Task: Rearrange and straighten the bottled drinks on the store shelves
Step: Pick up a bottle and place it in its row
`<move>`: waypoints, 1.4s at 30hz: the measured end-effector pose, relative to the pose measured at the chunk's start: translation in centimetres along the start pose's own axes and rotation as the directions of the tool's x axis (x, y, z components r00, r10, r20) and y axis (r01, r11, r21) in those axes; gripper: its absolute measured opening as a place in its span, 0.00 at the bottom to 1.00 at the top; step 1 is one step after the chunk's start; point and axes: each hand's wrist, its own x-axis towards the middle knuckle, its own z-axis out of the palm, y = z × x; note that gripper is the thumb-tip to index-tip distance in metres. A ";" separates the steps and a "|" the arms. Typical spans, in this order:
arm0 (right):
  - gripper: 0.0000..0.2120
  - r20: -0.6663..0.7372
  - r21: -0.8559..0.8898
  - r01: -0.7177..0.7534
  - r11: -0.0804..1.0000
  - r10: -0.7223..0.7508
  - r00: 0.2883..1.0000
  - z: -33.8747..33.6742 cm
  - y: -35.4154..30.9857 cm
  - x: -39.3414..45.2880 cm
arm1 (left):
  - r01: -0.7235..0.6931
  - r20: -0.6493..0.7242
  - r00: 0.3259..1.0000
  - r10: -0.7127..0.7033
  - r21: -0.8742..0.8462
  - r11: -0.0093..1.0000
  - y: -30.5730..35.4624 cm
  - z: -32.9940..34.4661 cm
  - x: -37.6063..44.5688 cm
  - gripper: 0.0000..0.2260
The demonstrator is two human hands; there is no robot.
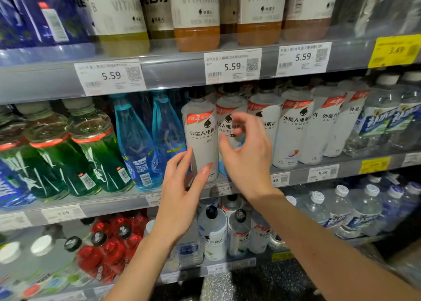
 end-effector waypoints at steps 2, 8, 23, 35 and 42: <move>0.18 -0.057 -0.046 0.058 0.997 -0.061 0.997 -0.8 -0.1 1.5 | 0.014 0.010 1.000 -0.014 0.017 1.000 -0.2 0.0 -0.2 0.29; 0.17 0.122 -0.250 0.086 0.964 -0.056 0.991 -1.8 0.0 4.3 | 0.048 0.040 0.998 -0.052 0.087 0.995 0.1 -0.1 -1.2 0.23; 0.21 0.172 -0.375 0.058 0.925 0.008 0.985 -1.6 0.0 4.5 | -0.183 0.060 0.983 0.173 0.288 0.940 -0.2 -2.0 -1.0 0.12; 0.26 0.183 -0.234 0.134 0.963 -0.091 0.979 -3.5 0.4 4.4 | -0.188 0.068 0.982 0.176 0.290 0.939 0.1 -1.7 -0.9 0.12; 0.27 0.213 -0.030 0.161 0.987 -0.151 0.965 -5.9 0.3 2.5 | -0.210 0.080 0.978 0.195 0.281 0.937 0.5 -1.4 -0.9 0.12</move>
